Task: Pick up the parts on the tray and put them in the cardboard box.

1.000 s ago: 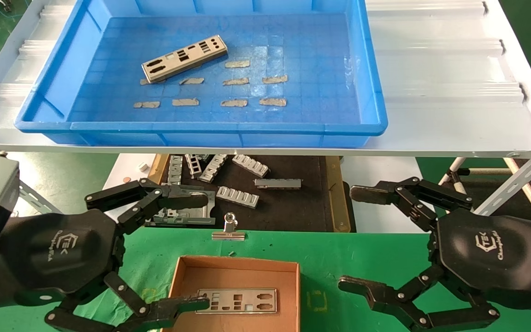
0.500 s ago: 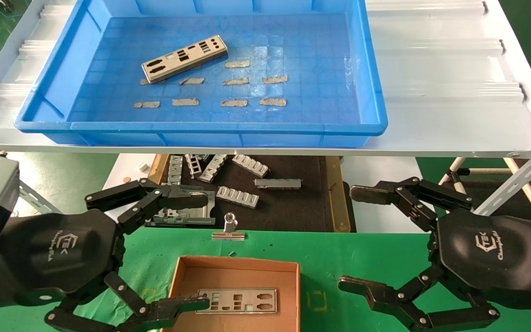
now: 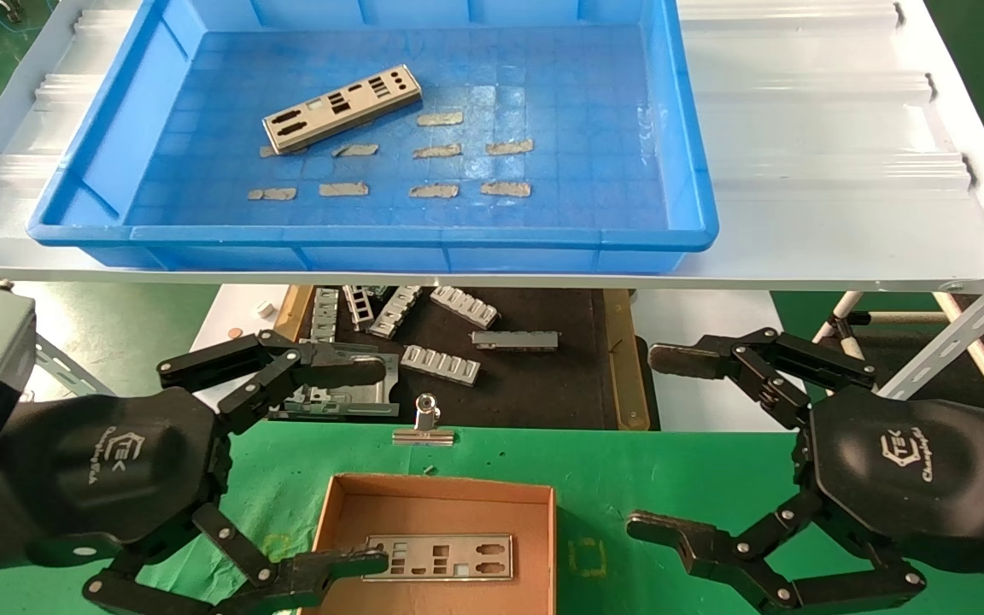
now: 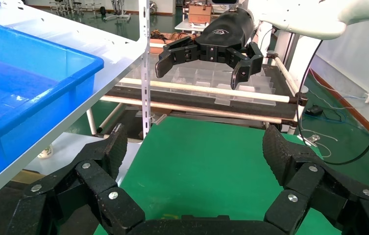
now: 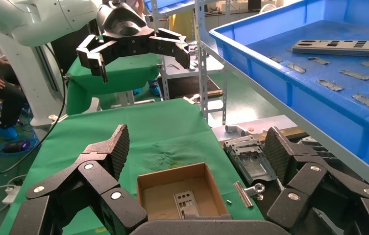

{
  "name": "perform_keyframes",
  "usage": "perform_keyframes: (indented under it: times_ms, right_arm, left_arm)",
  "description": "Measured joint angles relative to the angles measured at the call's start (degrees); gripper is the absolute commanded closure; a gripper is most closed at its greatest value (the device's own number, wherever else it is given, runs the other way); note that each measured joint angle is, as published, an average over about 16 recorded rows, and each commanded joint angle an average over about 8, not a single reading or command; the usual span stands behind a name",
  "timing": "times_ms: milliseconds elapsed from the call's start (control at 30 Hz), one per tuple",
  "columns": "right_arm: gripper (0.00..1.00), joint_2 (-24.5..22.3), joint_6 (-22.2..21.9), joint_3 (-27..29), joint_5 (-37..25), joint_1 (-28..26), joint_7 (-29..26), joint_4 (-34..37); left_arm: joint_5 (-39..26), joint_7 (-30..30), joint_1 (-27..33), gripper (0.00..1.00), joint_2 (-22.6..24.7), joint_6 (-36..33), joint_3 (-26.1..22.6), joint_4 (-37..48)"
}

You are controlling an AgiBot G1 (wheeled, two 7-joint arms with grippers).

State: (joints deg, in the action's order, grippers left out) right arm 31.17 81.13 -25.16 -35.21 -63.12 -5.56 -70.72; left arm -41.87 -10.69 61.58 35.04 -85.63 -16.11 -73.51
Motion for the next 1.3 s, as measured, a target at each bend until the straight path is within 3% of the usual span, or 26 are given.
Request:
perform_keyframes:
  times_ms: [1300]
  right_arm:
    - [0.0, 0.0, 0.0, 0.0, 0.0, 0.0, 0.0, 0.0]
  left_arm:
    - [0.0, 0.0, 0.0, 0.0, 0.0, 0.0, 0.0, 0.0]
